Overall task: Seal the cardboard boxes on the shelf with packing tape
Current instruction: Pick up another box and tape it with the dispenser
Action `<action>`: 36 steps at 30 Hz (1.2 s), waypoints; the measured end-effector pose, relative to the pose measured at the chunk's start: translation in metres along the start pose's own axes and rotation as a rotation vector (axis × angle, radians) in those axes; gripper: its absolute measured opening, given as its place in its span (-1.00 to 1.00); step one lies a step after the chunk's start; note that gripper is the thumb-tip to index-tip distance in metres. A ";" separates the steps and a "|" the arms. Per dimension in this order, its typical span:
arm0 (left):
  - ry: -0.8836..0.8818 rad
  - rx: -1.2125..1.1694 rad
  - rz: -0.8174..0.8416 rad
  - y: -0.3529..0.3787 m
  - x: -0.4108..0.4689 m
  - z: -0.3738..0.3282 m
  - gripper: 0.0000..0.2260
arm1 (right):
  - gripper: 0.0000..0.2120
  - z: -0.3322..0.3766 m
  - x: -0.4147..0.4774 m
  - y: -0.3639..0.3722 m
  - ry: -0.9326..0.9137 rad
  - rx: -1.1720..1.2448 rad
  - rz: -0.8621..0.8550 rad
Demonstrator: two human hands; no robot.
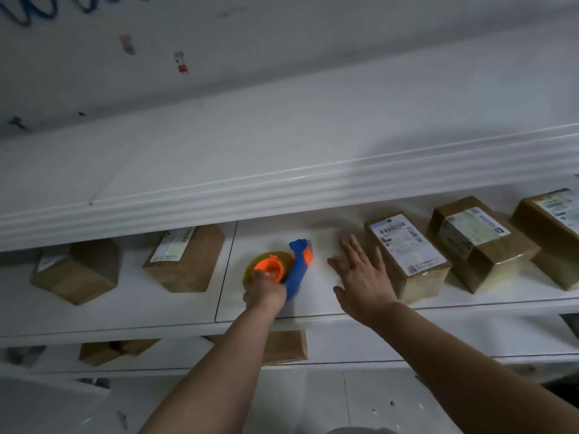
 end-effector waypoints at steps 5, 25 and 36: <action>0.211 0.004 -0.070 -0.037 0.008 0.019 -0.67 | -0.42 0.045 0.022 0.004 0.007 0.125 0.058; 0.360 0.105 -0.122 -0.197 0.120 0.089 -0.30 | -0.43 0.231 0.072 0.006 0.071 0.401 0.110; 0.340 -0.200 0.291 -0.255 0.116 0.164 -0.16 | -0.71 0.267 0.068 0.021 0.242 0.839 0.090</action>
Point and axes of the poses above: each hand's wrist, its own x-axis towards the middle knuckle, its own y-axis out of the palm, z = x × y, the point moved 3 cm from there along x, towards the middle knuckle, and after that the axes turned 6 degrees about -x, right-handed, at the moved point
